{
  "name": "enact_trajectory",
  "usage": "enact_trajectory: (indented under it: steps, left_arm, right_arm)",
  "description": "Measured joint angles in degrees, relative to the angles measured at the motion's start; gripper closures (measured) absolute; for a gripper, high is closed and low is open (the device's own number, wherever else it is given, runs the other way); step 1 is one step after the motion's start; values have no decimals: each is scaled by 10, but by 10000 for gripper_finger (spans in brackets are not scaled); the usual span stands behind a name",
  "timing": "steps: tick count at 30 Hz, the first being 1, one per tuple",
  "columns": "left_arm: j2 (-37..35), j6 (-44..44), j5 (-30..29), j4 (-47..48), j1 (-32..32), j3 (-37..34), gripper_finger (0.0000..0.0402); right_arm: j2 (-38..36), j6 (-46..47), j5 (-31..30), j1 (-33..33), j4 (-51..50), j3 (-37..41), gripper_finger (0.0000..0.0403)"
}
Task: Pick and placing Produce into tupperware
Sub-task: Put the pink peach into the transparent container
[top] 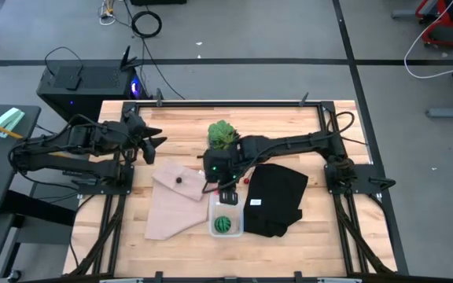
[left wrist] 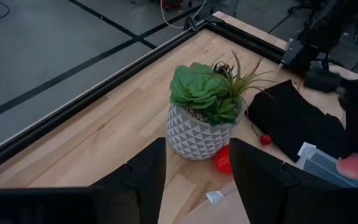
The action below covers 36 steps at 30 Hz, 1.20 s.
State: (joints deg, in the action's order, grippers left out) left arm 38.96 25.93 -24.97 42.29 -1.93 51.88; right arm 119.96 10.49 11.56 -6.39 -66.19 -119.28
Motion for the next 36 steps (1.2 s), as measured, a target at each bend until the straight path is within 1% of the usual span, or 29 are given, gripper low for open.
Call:
enact_trajectory:
  steps: [6,12,16,36]
  left_arm:
    - [0,1,0,0,0,0,219]
    - [0,1,0,0,0,0,223]
    - [0,4,0,0,0,0,219]
    - [0,4,0,-1,0,0,219]
  right_arm:
    - [30,-34,-3,-21,-53,0,300]
    - [52,-36,-34,-38,-62,0,300]
    - [63,-36,-60,-43,-88,0,300]
    - [67,-25,-56,-43,-94,0,300]
